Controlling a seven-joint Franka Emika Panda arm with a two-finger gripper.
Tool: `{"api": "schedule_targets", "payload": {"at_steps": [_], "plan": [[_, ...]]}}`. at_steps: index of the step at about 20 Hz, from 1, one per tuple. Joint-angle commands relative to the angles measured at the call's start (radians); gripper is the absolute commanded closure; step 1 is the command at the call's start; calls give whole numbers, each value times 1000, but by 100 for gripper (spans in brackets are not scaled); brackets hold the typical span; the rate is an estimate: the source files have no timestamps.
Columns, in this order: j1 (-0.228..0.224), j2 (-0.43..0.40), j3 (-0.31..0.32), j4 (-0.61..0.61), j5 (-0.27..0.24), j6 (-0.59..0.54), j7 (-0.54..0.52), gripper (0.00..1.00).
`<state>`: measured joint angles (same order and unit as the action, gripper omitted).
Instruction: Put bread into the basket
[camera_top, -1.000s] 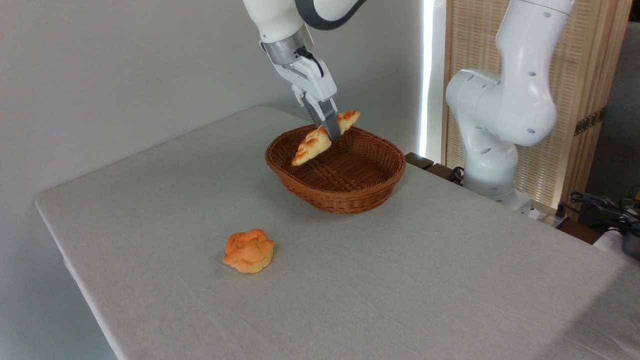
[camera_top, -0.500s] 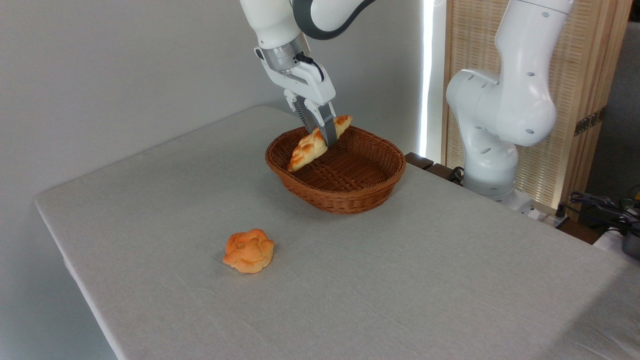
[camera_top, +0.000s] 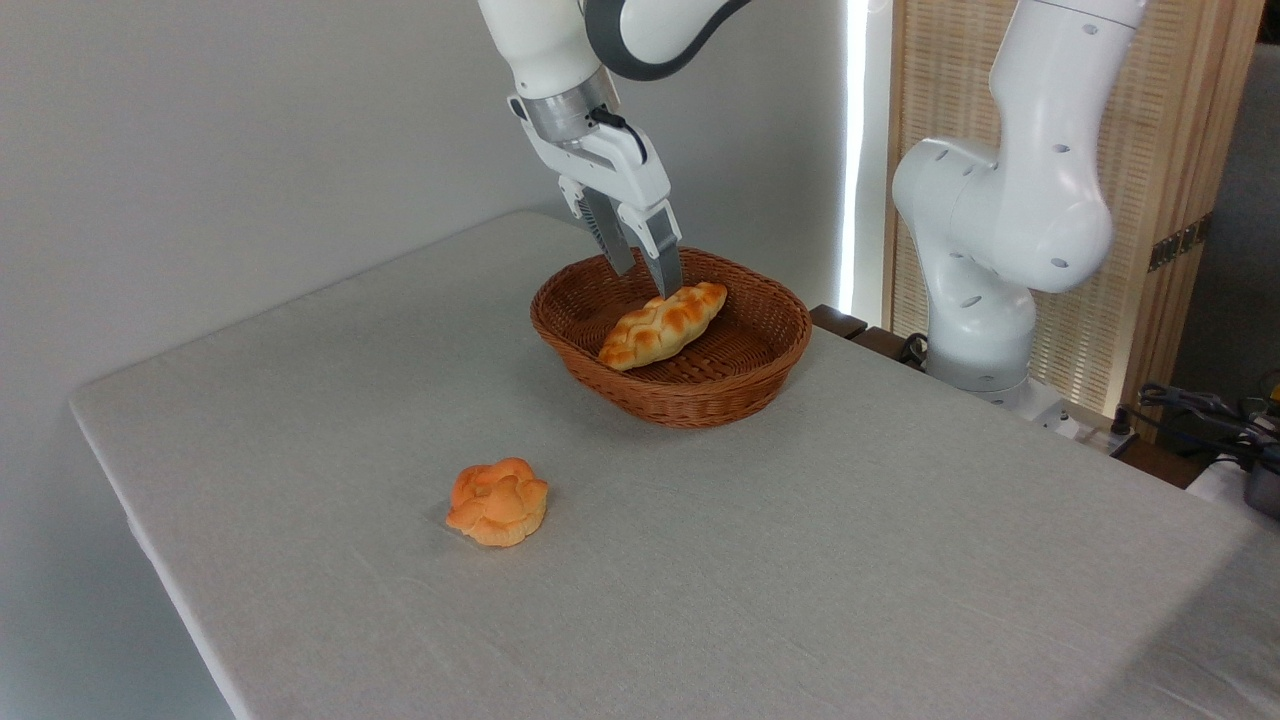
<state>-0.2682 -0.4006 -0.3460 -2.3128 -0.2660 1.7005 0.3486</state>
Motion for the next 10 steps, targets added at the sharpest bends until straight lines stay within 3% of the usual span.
{"api": "schedule_targets", "payload": {"at_steps": [1, 6, 10], "plan": [[-2, -4, 37, 84, 51, -15, 55, 0], [30, 107, 159, 324, 145, -44, 167, 0], [167, 235, 170, 510, 146, -42, 311, 0]]}}
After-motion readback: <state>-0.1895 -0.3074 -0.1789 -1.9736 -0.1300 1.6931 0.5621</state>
